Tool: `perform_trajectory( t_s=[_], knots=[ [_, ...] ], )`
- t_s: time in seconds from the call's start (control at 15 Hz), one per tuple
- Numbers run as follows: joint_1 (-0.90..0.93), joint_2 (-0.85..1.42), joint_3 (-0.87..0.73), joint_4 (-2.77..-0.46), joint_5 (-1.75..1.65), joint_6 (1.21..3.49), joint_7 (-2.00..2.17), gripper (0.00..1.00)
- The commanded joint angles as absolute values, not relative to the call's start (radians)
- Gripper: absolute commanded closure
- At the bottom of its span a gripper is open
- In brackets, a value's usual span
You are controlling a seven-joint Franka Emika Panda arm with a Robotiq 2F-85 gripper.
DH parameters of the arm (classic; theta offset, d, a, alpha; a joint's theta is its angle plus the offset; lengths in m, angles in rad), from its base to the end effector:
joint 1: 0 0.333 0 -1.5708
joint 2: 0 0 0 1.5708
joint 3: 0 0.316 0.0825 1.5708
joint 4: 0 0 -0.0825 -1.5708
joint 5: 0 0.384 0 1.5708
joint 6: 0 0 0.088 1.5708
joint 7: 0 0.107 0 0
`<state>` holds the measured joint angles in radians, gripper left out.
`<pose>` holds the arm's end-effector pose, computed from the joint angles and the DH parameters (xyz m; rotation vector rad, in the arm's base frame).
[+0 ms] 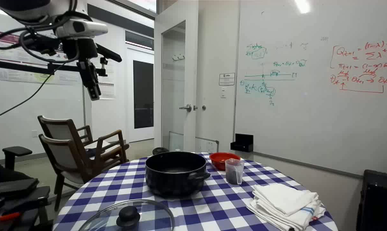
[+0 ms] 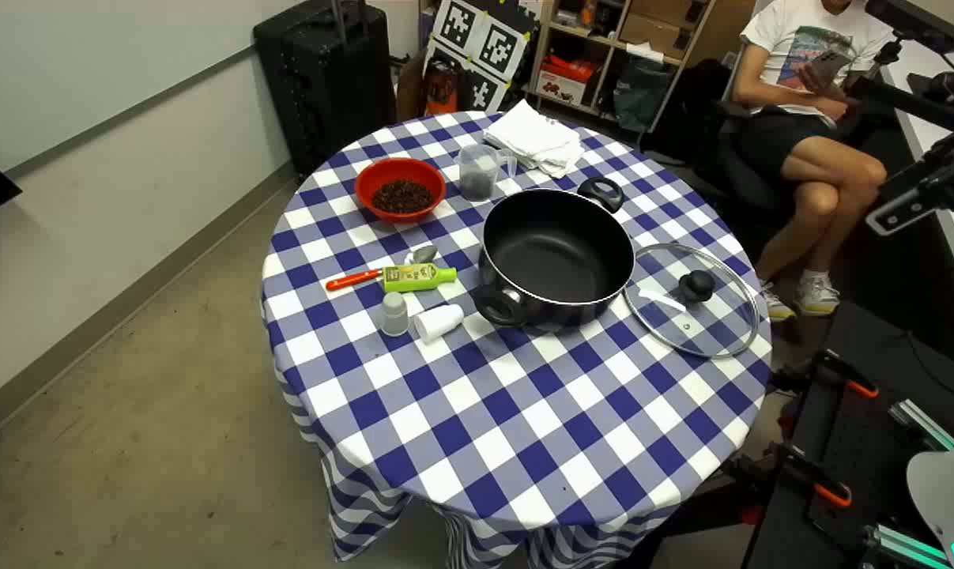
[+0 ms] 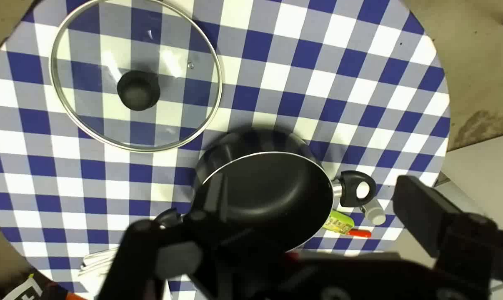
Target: Pick the lid and put it on the pot
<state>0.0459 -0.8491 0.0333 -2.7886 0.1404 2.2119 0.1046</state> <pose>0.3176 0.0295 0.4629 -2.9904 0.1525 -0.3964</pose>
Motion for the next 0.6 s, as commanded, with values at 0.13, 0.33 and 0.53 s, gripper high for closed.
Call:
perform_trajectory(
  t_s=[0.13,0.33,0.53],
  knots=[
    [0.043,-0.838,0.033,-2.796,0.143,2.208,0.102,0.0],
    [0.024,-0.786,0.023,-2.789,0.138,2.237,0.103,0.0],
    [0.007,-0.687,-0.007,-2.788,0.145,2.277,0.079,0.0]
  ],
)
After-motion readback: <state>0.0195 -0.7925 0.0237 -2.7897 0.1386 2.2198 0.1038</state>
